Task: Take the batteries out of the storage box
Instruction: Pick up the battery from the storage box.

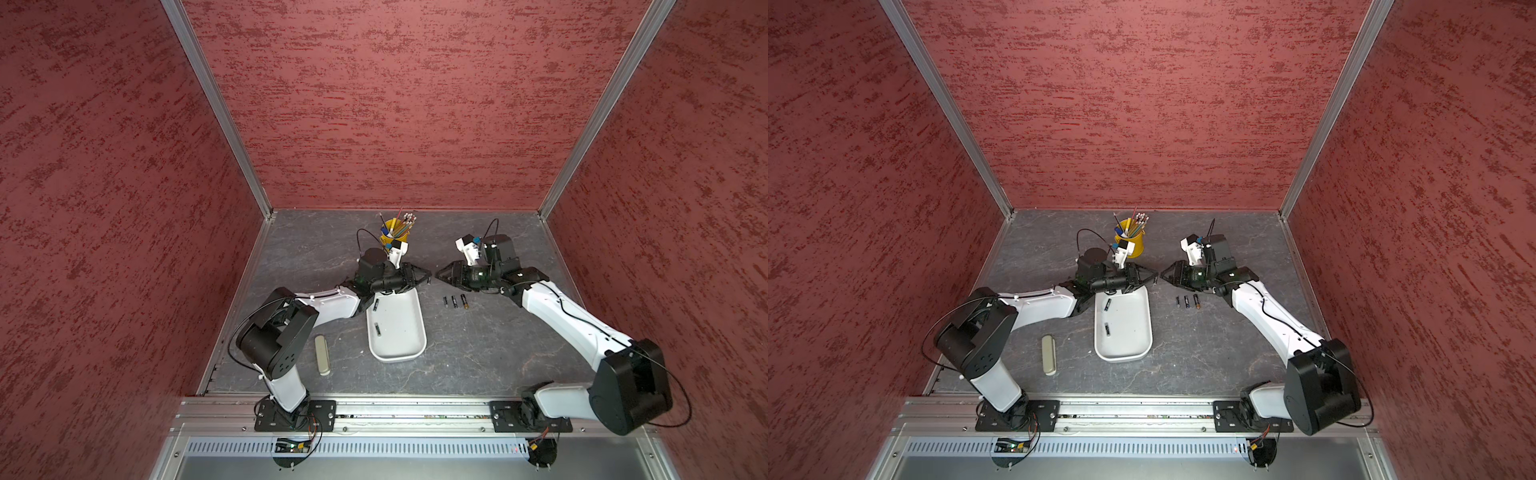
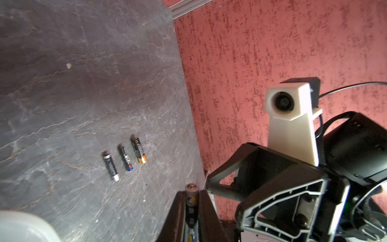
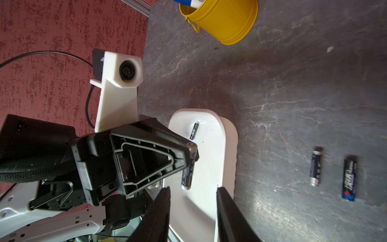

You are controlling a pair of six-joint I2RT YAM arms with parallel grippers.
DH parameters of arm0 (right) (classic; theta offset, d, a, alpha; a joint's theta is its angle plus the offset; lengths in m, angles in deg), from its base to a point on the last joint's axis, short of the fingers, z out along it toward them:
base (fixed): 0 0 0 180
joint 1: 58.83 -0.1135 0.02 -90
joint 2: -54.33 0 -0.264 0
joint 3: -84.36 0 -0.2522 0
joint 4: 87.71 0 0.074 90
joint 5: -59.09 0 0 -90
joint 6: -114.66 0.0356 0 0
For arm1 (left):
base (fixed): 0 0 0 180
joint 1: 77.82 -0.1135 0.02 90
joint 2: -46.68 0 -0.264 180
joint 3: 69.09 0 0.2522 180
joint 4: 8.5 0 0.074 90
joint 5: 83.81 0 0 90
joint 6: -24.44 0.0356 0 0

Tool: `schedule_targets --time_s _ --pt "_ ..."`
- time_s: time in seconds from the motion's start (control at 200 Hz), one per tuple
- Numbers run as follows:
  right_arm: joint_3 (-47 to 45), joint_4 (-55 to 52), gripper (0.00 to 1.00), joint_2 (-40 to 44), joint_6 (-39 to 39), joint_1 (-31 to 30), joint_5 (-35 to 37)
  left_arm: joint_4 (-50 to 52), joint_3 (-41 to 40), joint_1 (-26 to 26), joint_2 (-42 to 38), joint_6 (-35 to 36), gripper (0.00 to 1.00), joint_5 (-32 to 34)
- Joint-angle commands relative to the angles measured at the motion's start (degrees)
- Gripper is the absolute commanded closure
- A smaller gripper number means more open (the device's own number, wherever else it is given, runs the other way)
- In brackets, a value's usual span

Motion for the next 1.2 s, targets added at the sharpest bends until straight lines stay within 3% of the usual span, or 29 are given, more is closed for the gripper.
schedule_targets --time_s 0.0,1.192 --pt "-0.9 3.3 0.6 -0.5 1.2 -0.6 -1.7 -7.1 -0.6 -0.1 1.2 -2.8 0.86 -1.5" --pt "-3.7 13.6 0.7 -3.8 5.7 -2.2 -5.4 -11.8 -2.0 -0.2 2.2 -6.2 0.85 -2.1"
